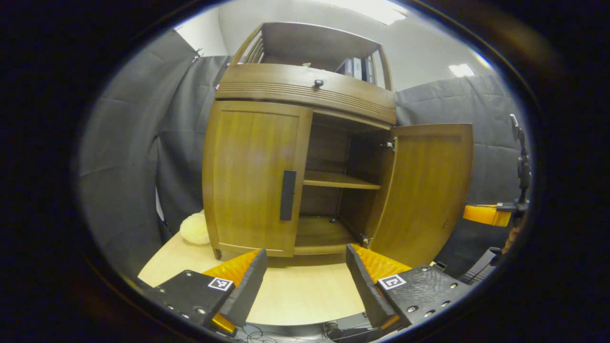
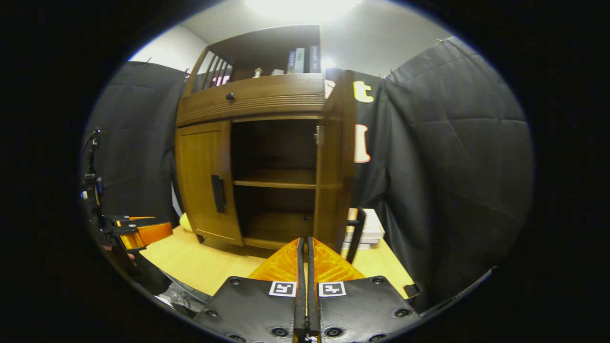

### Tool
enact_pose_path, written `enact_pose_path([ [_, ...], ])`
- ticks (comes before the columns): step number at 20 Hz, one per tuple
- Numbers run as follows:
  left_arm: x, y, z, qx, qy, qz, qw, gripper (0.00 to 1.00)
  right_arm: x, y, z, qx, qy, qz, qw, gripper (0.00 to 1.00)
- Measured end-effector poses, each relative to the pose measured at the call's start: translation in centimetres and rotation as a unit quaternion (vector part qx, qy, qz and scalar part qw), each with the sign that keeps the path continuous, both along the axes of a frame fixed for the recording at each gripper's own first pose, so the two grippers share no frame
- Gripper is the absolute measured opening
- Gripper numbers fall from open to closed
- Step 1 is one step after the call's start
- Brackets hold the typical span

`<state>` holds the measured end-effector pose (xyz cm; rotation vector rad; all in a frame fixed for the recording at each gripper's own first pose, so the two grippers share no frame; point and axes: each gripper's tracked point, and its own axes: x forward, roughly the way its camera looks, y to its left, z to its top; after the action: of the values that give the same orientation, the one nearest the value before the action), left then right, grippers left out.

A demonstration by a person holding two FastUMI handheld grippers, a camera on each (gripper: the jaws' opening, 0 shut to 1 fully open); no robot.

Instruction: Open the right door of the double-door shoe cabinet with the right hand, and open the left door with the left hand.

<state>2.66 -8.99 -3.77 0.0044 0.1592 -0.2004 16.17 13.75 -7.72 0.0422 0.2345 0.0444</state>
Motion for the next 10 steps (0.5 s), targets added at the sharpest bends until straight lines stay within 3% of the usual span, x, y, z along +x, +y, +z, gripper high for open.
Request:
enact_pose_path([
  [6, 2.3, 3.9, 1.9, 0.003, -0.016, 0.034, 0.999, 0.95, 1.9, 1.8, 1.1, 0.006, -0.028, 0.013, 1.000, 0.01],
  [9, 3.9, 4.2, 3.1, 0.012, -0.025, 0.037, 0.999, 0.95, 3.9, 2.6, 1.7, 0.017, -0.042, 0.017, 0.999, 0.04],
  [10, 4.4, 4.1, 3.4, 0.014, -0.028, 0.034, 0.999, 0.95, 4.0, 3.0, 1.9, 0.024, -0.045, 0.018, 0.999, 0.00],
])
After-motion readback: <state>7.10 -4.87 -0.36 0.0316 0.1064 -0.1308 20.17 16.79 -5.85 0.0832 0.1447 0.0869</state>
